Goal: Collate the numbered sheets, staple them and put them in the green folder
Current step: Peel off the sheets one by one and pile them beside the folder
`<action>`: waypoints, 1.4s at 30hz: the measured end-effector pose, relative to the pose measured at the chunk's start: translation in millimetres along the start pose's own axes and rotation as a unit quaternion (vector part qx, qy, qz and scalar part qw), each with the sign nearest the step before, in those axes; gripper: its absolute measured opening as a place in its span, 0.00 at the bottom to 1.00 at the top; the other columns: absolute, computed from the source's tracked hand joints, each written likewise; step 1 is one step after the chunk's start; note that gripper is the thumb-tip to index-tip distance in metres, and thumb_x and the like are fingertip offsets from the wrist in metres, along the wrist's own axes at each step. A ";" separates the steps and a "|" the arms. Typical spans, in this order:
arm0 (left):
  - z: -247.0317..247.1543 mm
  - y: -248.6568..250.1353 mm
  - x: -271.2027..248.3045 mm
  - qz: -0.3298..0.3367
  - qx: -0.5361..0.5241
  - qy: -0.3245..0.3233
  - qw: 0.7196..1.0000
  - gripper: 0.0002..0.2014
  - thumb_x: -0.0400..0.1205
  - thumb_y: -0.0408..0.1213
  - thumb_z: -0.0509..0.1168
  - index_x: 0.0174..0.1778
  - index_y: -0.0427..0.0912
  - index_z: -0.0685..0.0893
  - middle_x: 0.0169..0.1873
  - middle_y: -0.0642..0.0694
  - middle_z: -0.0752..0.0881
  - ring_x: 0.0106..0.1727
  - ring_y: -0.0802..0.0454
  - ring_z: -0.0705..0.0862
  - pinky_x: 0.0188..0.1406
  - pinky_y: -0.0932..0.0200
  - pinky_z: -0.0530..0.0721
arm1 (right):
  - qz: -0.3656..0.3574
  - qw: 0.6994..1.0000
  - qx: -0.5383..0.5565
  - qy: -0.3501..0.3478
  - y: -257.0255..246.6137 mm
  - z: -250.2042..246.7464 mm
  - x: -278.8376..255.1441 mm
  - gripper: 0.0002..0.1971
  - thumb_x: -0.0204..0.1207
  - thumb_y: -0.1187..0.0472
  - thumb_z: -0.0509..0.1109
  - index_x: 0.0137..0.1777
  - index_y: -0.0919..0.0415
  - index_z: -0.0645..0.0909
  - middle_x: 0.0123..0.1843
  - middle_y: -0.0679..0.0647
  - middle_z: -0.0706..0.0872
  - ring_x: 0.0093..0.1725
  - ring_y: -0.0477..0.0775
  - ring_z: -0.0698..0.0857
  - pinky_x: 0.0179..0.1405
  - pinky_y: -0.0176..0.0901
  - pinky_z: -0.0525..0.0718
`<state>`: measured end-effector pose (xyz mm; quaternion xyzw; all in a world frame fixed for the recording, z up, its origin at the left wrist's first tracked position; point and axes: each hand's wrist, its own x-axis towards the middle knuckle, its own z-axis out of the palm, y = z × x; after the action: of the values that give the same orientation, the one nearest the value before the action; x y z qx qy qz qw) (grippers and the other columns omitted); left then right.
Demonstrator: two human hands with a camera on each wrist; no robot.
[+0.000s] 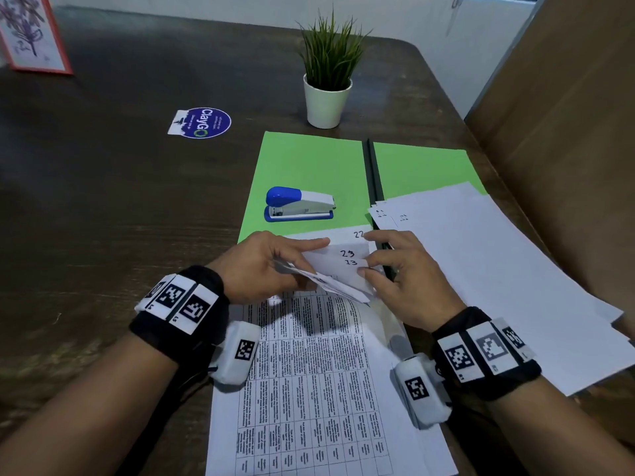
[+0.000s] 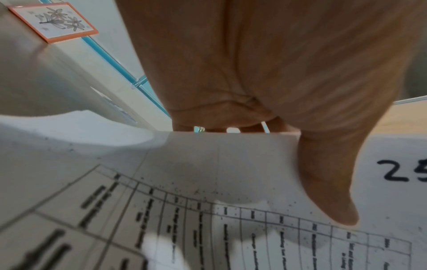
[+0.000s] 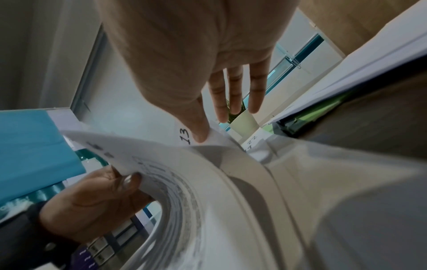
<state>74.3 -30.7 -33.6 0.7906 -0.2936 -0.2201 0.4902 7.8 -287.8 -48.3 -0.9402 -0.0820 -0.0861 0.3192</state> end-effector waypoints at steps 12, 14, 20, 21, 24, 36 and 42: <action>-3.7 -7.5 4.0 -0.010 0.043 -0.003 0.999 0.10 0.78 0.40 0.76 0.52 0.61 0.93 0.53 0.58 0.92 0.55 0.49 0.91 0.60 0.40 0.88 | 0.017 0.998 -0.011 -0.063 -10.3 -1.7 -9.2 0.12 0.87 0.59 0.59 0.41 0.55 0.77 0.55 0.55 0.84 0.59 0.56 0.78 0.57 0.48 0.77; -6.7 -5.9 4.5 -0.012 0.051 -0.014 0.999 0.10 0.79 0.38 0.75 0.53 0.58 0.93 0.54 0.59 0.92 0.56 0.51 0.90 0.60 0.41 0.88 | 0.034 0.999 0.029 0.000 -10.0 -3.2 -9.4 0.12 0.88 0.57 0.58 0.45 0.58 0.77 0.50 0.52 0.83 0.53 0.52 0.79 0.54 0.49 0.79; -10.5 0.5 3.8 -0.028 0.068 -0.013 0.997 0.05 0.80 0.45 0.74 0.49 0.57 0.93 0.49 0.57 0.92 0.51 0.51 0.91 0.56 0.40 0.89 | 0.068 0.997 0.014 0.044 -14.7 -2.7 -13.2 0.18 0.84 0.53 0.65 0.34 0.62 0.75 0.32 0.53 0.79 0.34 0.50 0.76 0.37 0.47 0.78; -11.5 0.7 3.8 -0.033 0.073 -0.009 0.997 0.04 0.80 0.45 0.74 0.48 0.57 0.93 0.47 0.57 0.93 0.48 0.52 0.91 0.54 0.40 0.89 | 0.079 0.993 0.031 0.077 -16.6 -5.1 -12.9 0.19 0.82 0.54 0.69 0.31 0.59 0.73 0.29 0.50 0.77 0.30 0.46 0.74 0.33 0.41 0.75; -12.7 1.4 3.0 -0.039 0.084 -0.004 0.996 0.04 0.80 0.44 0.74 0.48 0.56 0.94 0.47 0.58 0.93 0.47 0.52 0.91 0.52 0.42 0.90 | 0.110 0.989 0.064 0.080 -16.0 -8.6 -13.5 0.21 0.76 0.53 0.77 0.25 0.57 0.74 0.23 0.46 0.75 0.25 0.43 0.71 0.30 0.38 0.74; -12.5 1.4 2.8 -0.029 0.098 -0.010 0.995 0.07 0.79 0.40 0.76 0.51 0.55 0.94 0.52 0.62 0.92 0.54 0.60 0.90 0.58 0.46 0.89 | 0.145 0.985 -0.004 -0.091 -3.0 -5.0 -28.2 0.17 0.78 0.50 0.72 0.32 0.60 0.84 0.29 0.55 0.86 0.29 0.53 0.82 0.37 0.53 0.84; -14.4 -2.6 3.2 -0.046 0.122 0.006 0.991 0.07 0.77 0.46 0.77 0.51 0.55 0.93 0.52 0.62 0.90 0.51 0.57 0.90 0.55 0.46 0.89 | 0.166 0.984 0.038 -0.045 -9.0 -11.3 -35.4 0.20 0.82 0.57 0.68 0.27 0.58 0.73 0.21 0.48 0.74 0.25 0.43 0.70 0.29 0.47 0.73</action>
<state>86.4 -22.7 -30.0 0.8584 -0.2793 -0.2003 0.3809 -29.6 -291.2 -41.8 -0.9308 0.0581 0.0137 0.3606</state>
